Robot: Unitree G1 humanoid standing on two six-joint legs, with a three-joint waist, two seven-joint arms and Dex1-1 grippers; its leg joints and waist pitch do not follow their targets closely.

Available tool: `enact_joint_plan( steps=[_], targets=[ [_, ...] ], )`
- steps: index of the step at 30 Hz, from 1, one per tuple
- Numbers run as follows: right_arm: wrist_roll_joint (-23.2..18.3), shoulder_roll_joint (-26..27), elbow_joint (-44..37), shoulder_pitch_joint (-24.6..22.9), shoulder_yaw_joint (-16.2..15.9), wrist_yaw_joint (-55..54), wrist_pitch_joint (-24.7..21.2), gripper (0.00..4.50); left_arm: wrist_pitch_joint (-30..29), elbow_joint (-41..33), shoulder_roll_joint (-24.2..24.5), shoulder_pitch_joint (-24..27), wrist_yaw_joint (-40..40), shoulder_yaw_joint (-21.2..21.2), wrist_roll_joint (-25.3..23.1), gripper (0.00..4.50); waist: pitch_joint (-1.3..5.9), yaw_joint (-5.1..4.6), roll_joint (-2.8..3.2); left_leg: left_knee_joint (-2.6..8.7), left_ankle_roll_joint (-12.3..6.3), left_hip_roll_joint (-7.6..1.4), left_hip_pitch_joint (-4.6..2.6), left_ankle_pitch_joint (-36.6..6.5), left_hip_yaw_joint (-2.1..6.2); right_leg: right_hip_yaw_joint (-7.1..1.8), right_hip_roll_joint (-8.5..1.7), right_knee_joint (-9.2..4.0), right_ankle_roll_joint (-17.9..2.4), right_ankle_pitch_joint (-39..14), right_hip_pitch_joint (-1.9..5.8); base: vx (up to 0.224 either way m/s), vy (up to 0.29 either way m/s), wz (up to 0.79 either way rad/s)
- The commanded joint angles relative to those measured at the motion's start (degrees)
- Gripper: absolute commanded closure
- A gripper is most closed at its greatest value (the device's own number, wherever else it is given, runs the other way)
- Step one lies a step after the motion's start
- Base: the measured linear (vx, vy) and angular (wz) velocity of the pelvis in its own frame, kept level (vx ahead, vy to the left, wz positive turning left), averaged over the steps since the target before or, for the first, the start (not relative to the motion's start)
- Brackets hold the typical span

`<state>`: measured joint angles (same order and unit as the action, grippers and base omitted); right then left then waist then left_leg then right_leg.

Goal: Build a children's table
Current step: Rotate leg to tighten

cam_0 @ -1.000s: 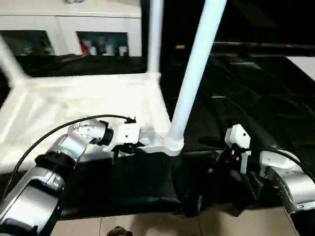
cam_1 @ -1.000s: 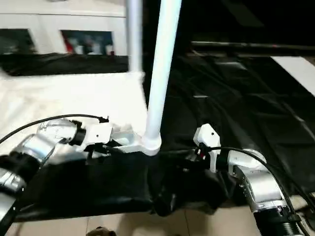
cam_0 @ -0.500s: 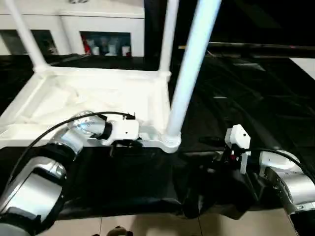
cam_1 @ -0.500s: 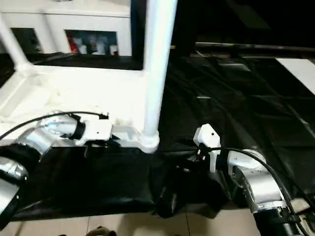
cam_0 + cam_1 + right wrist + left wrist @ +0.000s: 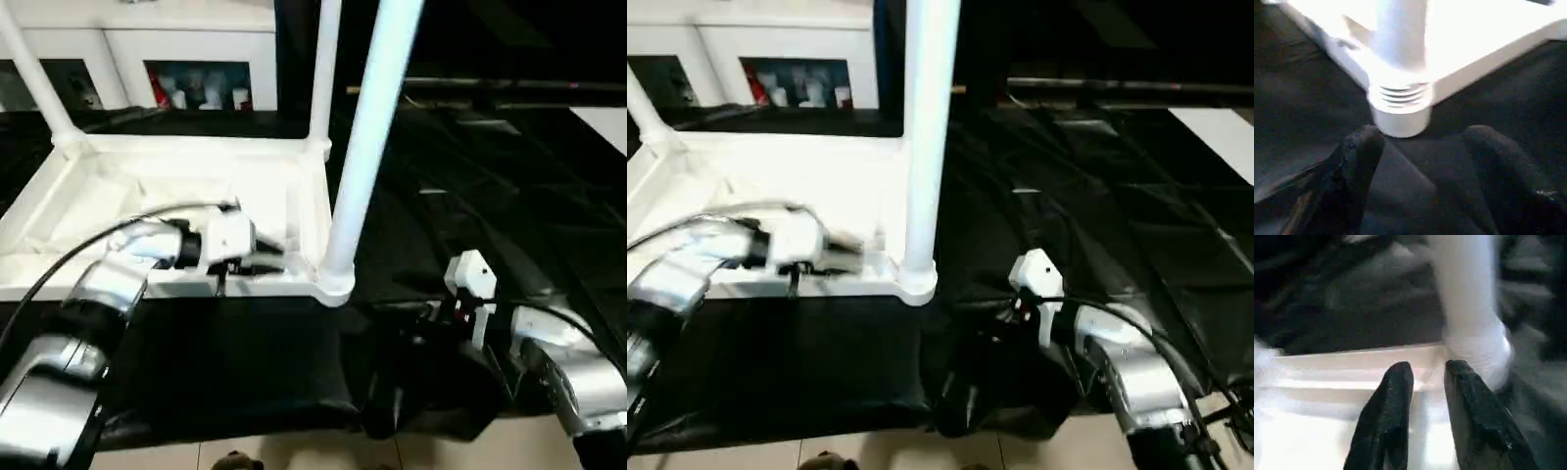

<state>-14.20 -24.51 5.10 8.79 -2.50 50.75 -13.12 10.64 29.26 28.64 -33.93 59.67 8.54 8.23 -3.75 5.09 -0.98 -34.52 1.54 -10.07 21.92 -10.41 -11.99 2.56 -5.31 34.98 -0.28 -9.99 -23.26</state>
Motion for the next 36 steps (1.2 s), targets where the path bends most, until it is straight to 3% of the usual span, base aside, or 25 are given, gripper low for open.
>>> enact_joint_plan(
  steps=[1, 4, 7, 8, 10, 13, 16, 18, 19, 20, 21, 22, 23, 24, 25, 26, 27, 28, 29, 30, 31, 32, 33, 34, 36],
  targets=[
    [-1.09, 1.56, -2.29, -0.89, 3.4, -5.66, -2.65, 1.31, -5.68, -5.37, -4.2, 3.7, -13.22, -5.83, 2.64, 3.24, 3.84, -0.32, 0.4, 4.8, 1.95, -3.52, -1.58, -18.83, 1.76, -2.19, -3.38, -3.77, -13.73, -14.29, 2.01, 0.0, 0.0, 0.0],
    [-0.98, 6.83, -5.35, -1.69, 8.17, -17.01, -3.79, 1.31, -9.38, -12.06, -14.4, 13.62, -34.27, -14.75, 4.31, 3.24, 3.68, -0.78, -0.16, 4.75, 1.56, -3.4, -1.33, -19.23, 1.79, -2.14, -3.25, -4.8, -11.3, -18.94, 1.85, 0.0, 0.0, 0.0],
    [0.46, 8.49, -5.91, -1.35, 9.16, -21.45, -3.99, 1.31, -9.43, -14.4, -16.86, 16.68, -39.04, -16.47, 2.71, 3.24, 3.73, -1.4, -0.01, 4.91, 1.66, -3.02, -1.2, -19.72, 2.02, -1.96, -2.69, -5.51, -7.35, -23.05, 1.55, 0.0, 0.0, 0.0],
    [2.49, 10.19, -5.5, -1.0, 9.42, -25.08, -0.96, 1.31, -9.1, -16.73, -19.33, 19.54, -43.5, -17.9, 0.71, 3.24, 3.71, -1.52, 0.17, 4.85, 1.84, -2.98, -1.72, -20.99, 2.02, -2.09, -2.63, -5.89, -6.26, -24.84, 1.03, 0.0, 0.0, 0.0],
    [3.9, 12.13, -4.74, -0.83, 9.39, -28.29, 0.7, 1.31, -9.07, -20.43, -21.64, 22.32, -47.72, -18.75, -1.83, 3.24, 3.3, -2.15, -0.19, 5.24, 2.27, -3.18, -1.0, -22.02, 2.41, -1.81, -2.81, -6.11, -5.53, -25.91, 1.38, 0.0, 0.0, 0.0],
    [3.2, 13.91, -3.14, -1.62, 7.79, -27.89, 1.66, 1.31, -9.9, -24.37, -23.19, 23.82, -50.05, -17.65, -3.75, 3.24, 3.26, -2.16, 0.06, 5.15, 1.89, -3.03, -1.34, -23.56, 2.64, -1.84, -2.82, -6.65, -3.65, -29.55, 0.89, 0.0, 0.0, 0.0],
    [4.95, 14.52, -2.57, -1.48, 5.17, -27.54, 2.07, 1.31, -12.65, -26.54, -22.93, 24.34, -51.69, -16.57, -5.55, 3.24, 3.46, -2.14, 0.56, 5.62, 2.84, -3.31, -1.37, -23.47, 3.0, -1.72, -2.3, -6.12, -3.62, -25.41, 1.05, 0.0, 0.0, 0.0],
    [6.02, 14.59, -2.36, -1.26, 3.85, -27.27, 2.17, 1.31, -13.7, -27.6, -22.82, 24.55, -53.03, -16.32, -6.63, 3.24, 3.48, -2.47, 1.05, 6.13, 5.4, -4.04, -1.7, -24.22, 3.74, -1.14, -0.85, -5.53, -4.14, -18.96, 1.18, 0.0, 0.0, 0.0],
    [6.08, 14.61, -2.2, -1.07, 3.19, -27.12, 1.53, 1.31, -14.15, -28.19, -22.87, 24.65, -54.12, -16.26, -6.83, 3.24, 3.55, -3.02, 1.34, 6.57, 6.41, -5.23, -2.24, -25.3, 4.65, -0.41, 0.28, -5.37, -4.87, -13.28, 1.36, 0.0, 0.0, 0.0],
    [6.08, 14.61, -2.2, -1.07, 3.19, -27.12, 1.53, 1.31, -14.15, -28.19, -22.87, 24.65, -54.12, -16.26, -6.83, 3.24, 3.57, -3.43, 2.27, 8.25, 6.06, -8.14, -3.08, -25.79, 6.51, 0.61, 0.97, -3.63, -6.82, -8.23, 1.26, 0.0, 0.0, 0.0],
    [6.12, 14.6, -2.17, -1.05, 3.15, -27.12, 1.54, 1.31, -14.18, -28.2, -22.85, 24.65, -54.16, -16.25, -6.84, 3.24, 3.51, -3.78, 3.03, 9.95, 4.48, -11.44, -3.26, -25.75, 7.75, 1.48, 0.7, -1.29, -7.8, -4.95, 0.93, 0.015, -0.055, 0.12],
    [6.68, 14.42, -1.54, -0.69, 2.32, -26.99, 1.82, 1.31, -14.7, -28.31, -22.48, 24.54, -54.74, -16.16, -7.14, 3.24, 3.64, -4.52, 3.32, 10.69, -1.41, -8.28, -0.71, -28.44, 12.22, 3.08, 1.19, 1.42, -9.52, -6.26, 2.51, 0.004, -0.102, 0.25],
    [7.17, 14.76, -0.48, -0.03, 2.09, -27.54, 2.65, 1.31, -15.96, -28.82, -22.24, 24.58, -55.09, -16.38, -7.01, 3.24, 3.94, -4.73, 2.88, 9.5, -4.93, -6.64, -1.08, -27.81, 12.67, 2.79, 0.62, 0.59, -11.05, -6.84, 2.29, 0.004, -0.102, 0.25],
    [7.17, 14.76, -0.48, -0.03, 2.09, -27.54, 2.65, 1.31, -15.96, -28.82, -22.24, 24.58, -55.09, -16.38, -7.01, 3.24, 3.75, -4.47, 1.11, 5.8, -8.34, -0.91, 3.05, -23.51, 10.05, 1.19, -3.6, -3.83, -13.99, -7.19, 4.37, -0.025, -0.127, 0.4],
    [7.17, 14.76, -0.48, -0.03, 2.09, -27.54, 2.65, 1.31, -15.96, -28.82, -22.24, 24.58, -55.09, -16.38, -7.01, 3.24, 3.75, -4.47, 1.11, 5.8, -8.34, -0.91, 3.05, -23.51, 10.05, 1.19, -3.6, -3.83, -13.99, -7.19, 4.37, -0.047, -0.126, 0.43],
    [6.37, 15.93, 1.21, 0.95, 2.89, -28.16, 3.66, 1.31, -17.03, -29.9, -22.76, 24.73, -55.49, -16.93, -7.33, 3.24, 4.26, -2.44, -0.53, 0.85, -5.8, 1.32, 1.64, -13.32, 6.56, 0.71, -8.47, -7.97, -8.05, -22.45, 4.4, -0.047, -0.126, 0.43],
    [6.34, 15.94, 1.28, 0.99, 2.91, -28.18, 3.7, 1.31, -17.05, -29.96, -22.76, 24.75, -55.49, -16.9, -7.39, 3.24, 3.73, -0.73, -1.12, -0.83, -4.03, 0.23, 1.9, -4.61, 5.61, -2.86, -10.03, -8.66, -3.73, -32.78, 4.35, -0.032, -0.127, 0.15],
    [6.13, 16.05, 1.75, 1.24, 3.04, -28.32, 3.92, 1.31, -17.17, -30.42, -22.78, 24.9, -55.49, -16.75, -7.77, 3.24, 3.86, 0.87, -1.25, -1.91, -5.04, -0.15, 3.71, -3.0, 5.78, -4.93, -11.32, -8.33, -0.16, -34.72, 5.6, -0.003, -0.096, -0.05],
    [6.15, 15.85, 2.18, 1.36, 2.94, -28.17, 4.26, 1.31, -18.18, -30.98, -22.79, 25.28, -55.69, -16.4, -8.36, 3.24, 3.87, 1.45, -1.34, -2.94, -5.74, -0.43, 4.0, -3.87, 6.19, -6.09, -12.75, -8.37, 0.37, -34.21, 5.62, -0.003, -0.096, -0.05],
    [6.37, 15.52, 2.55, 1.37, 2.69, -28.04, 4.66, 1.31, -18.24, -31.45, -22.8, 25.71, -55.74, -15.96, -8.26, 3.24, 3.71, 2.08, -0.71, -4.09, -5.63, -1.4, 4.68, -4.63, 7.45, -6.62, -14.3, -7.79, -2.76, -30.94, 6.07, 0.0, 0.0, 0.0],
    [6.38, 15.49, 2.57, 1.37, 2.68, -28.01, 4.69, 1.31, -18.33, -31.47, -22.8, 25.75, -55.75, -15.92, -8.26, 3.24, 3.47, 2.51, 0.12, -1.67, -5.27, -2.01, 3.72, -3.05, 7.42, -4.45, -11.41, -7.12, -9.27, -24.77, 5.56, 0.0, 0.0, 0.0],
    [6.5, 14.99, 2.94, 1.27, 2.43, -27.49, 5.25, 1.31, -19.27, -31.8, -22.72, 26.32, -55.89, -15.24, -8.46, 3.24, 3.59, 2.53, 0.76, 0.37, -5.5, -2.32, 2.48, -1.96, 7.09, -2.81, -9.0, -6.54, -11.88, -20.59, 5.14, -0.003, 0.086, 0.03],
    [6.51, 14.86, 3.1, 1.27, 2.43, -27.31, 5.43, 1.31, -19.26, -31.83, -22.57, 26.43, -56.09, -14.89, -8.57, 3.24, 4.42, 1.23, 2.28, 2.99, -8.82, -3.93, -1.66, 0.78, 5.92, 0.77, -1.46, -3.01, -13.21, -8.55, 2.4, -0.004, 0.081, 0.1],
    [6.49, 14.83, 3.16, 1.28, 2.45, -27.24, 5.5, 1.31, -19.28, -31.83, -22.49, 26.45, -56.18, -14.75, -8.65, 3.24, 4.53, 0.71, 2.64, 3.22, -9.01, -4.78, -2.07, -0.12, 6.21, 0.92, -0.8, -2.16, -13.11, -6.46, 2.08, -0.013, 0.106, 0.14],
    [6.29, 14.84, 3.02, 1.26, 2.62, -26.9, 5.58, 1.31, -19.51, -31.68, -22.24, 26.15, -55.7, -14.47, -8.76, 3.24, 4.08, 0.35, 2.78, 4.31, -4.42, -5.23, -1.9, -10.19, 5.7, 0.01, -1.14, -2.68, -12.31, -6.33, 2.23, -0.02, 0.075, 0.08]
  ],
)
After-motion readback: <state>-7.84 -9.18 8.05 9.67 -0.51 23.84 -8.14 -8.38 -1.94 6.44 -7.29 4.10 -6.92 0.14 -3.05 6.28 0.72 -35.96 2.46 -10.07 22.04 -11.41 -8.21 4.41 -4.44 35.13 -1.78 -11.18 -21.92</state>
